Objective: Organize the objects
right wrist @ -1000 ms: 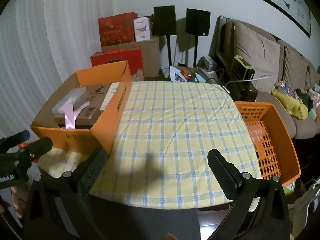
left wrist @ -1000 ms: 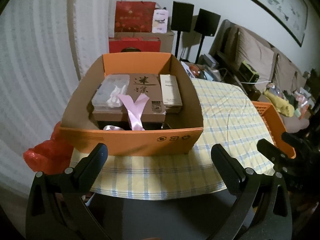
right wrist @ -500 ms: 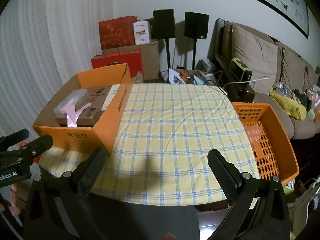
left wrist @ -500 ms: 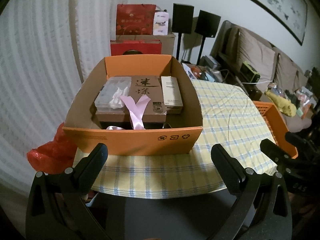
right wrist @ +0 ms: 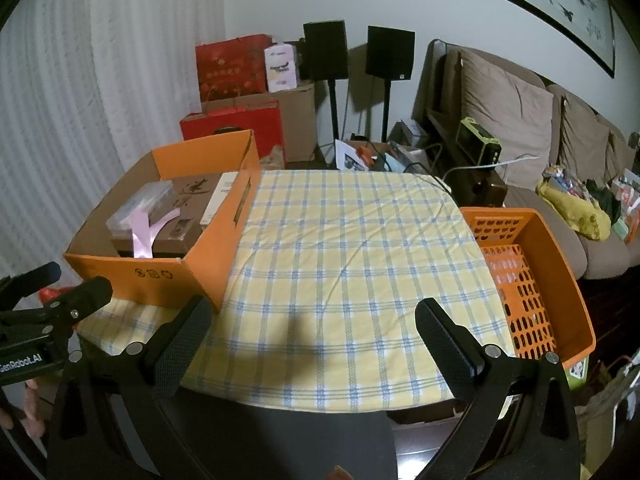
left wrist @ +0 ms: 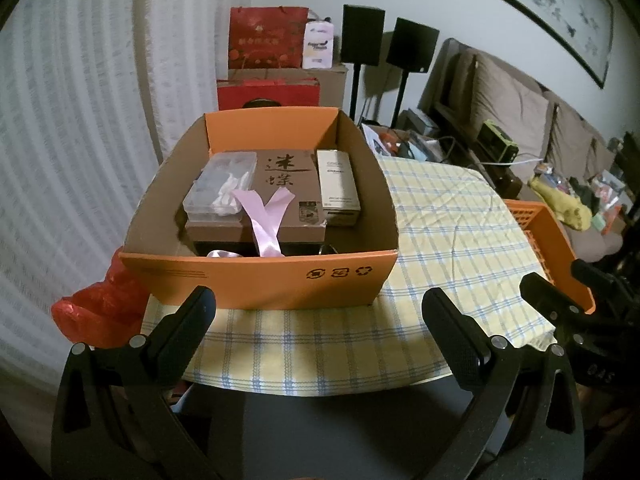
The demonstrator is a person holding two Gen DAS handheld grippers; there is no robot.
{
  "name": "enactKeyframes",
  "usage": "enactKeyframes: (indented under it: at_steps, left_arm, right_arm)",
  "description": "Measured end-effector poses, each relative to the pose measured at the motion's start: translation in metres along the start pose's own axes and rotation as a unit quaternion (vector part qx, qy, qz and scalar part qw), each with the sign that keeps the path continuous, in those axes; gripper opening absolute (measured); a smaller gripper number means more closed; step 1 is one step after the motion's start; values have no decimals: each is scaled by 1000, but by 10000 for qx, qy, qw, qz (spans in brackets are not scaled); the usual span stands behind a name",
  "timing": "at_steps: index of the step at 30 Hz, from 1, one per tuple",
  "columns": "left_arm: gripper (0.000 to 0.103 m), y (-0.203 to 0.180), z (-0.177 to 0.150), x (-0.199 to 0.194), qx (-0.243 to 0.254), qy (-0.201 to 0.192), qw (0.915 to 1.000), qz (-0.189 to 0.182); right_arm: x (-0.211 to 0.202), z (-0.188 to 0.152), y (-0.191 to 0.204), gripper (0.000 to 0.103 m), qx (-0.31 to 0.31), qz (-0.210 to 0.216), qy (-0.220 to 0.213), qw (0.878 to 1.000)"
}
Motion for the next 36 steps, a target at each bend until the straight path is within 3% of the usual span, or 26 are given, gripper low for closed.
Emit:
enactKeyframes:
  at_steps: [1, 36]
  left_arm:
    - [103, 0, 0, 0, -6, 5, 10000, 8]
    - [103, 3, -1, 4, -30, -17, 10000, 83]
  right_arm:
    - [0, 0, 0, 102, 4, 1, 2, 10000]
    - [-1, 0, 0, 102, 15, -4, -4, 10000]
Point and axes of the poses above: each gripper's, at about its wrist camera, not at the fingertips, and x roughly the way its jaws point, y to its left, z to its top, the point moved 3 cm from there along x, roughly the way its jaws point, and after that the axes turned 13 degrees about -x, right-handed, at the moved point
